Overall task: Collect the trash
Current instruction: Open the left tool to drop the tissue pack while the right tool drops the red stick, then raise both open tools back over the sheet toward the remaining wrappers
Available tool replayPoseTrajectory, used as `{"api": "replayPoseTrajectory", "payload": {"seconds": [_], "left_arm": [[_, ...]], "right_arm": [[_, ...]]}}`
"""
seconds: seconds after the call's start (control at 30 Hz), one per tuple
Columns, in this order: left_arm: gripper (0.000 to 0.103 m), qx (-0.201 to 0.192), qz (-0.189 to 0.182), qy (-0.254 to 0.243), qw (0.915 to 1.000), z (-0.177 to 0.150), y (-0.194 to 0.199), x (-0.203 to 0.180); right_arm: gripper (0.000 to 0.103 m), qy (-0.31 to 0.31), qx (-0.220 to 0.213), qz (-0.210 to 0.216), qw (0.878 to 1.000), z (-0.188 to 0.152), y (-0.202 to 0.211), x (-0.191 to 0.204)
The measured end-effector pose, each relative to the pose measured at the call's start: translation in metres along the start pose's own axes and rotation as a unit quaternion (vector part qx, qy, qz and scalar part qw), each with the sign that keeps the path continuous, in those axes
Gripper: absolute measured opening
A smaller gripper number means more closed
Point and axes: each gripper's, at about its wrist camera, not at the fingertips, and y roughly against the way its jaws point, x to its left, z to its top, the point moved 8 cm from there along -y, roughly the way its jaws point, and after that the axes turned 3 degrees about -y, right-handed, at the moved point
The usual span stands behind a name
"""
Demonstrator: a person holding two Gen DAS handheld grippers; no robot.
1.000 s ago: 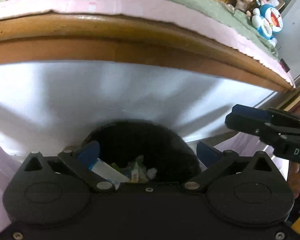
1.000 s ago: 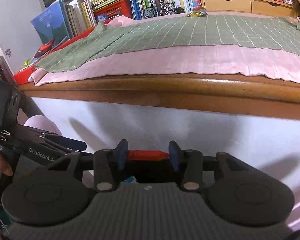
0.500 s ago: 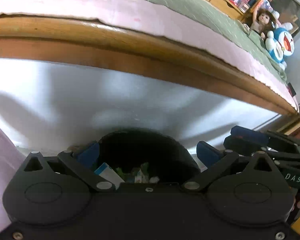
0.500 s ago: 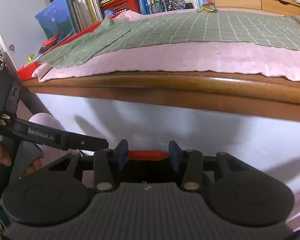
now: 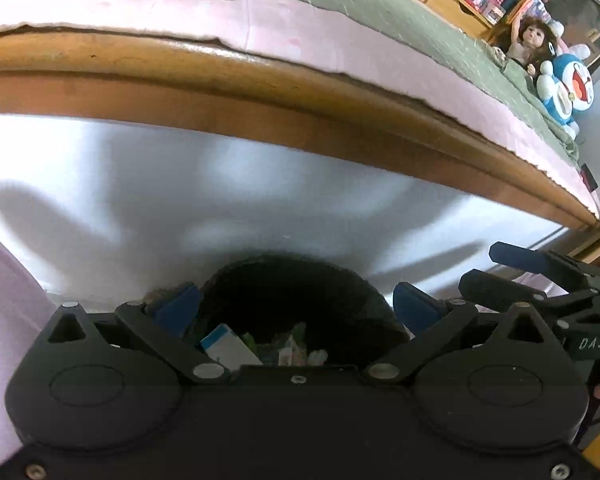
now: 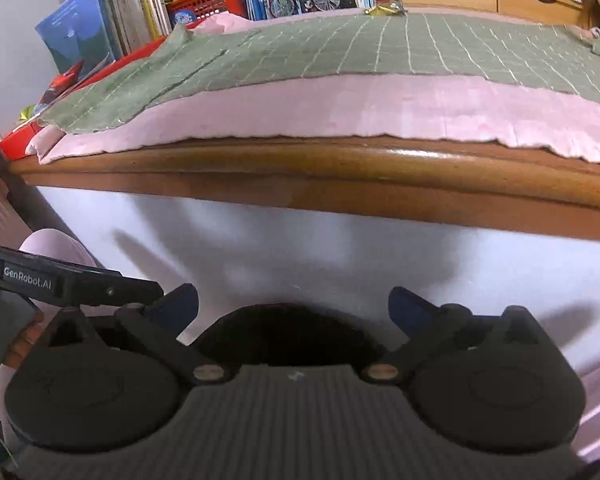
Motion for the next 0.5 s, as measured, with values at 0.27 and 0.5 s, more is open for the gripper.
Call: {"api": "replayPoseTrajectory", "payload": {"seconds": [0.27,0.5], "left_arm": [[0.103,0.003,0.003,0.000,1.0000,0.000,-0.002,0.000],[0.103,-0.013,-0.016,-0.015,0.9997,0.002,0.006,-0.010]], "right_arm": [[0.103,-0.012,0.020,0.003,1.000,-0.008,-0.005,-0.002],[0.103,-0.009,0.023,-0.001,1.000,-0.008,-0.005,-0.003]]}}
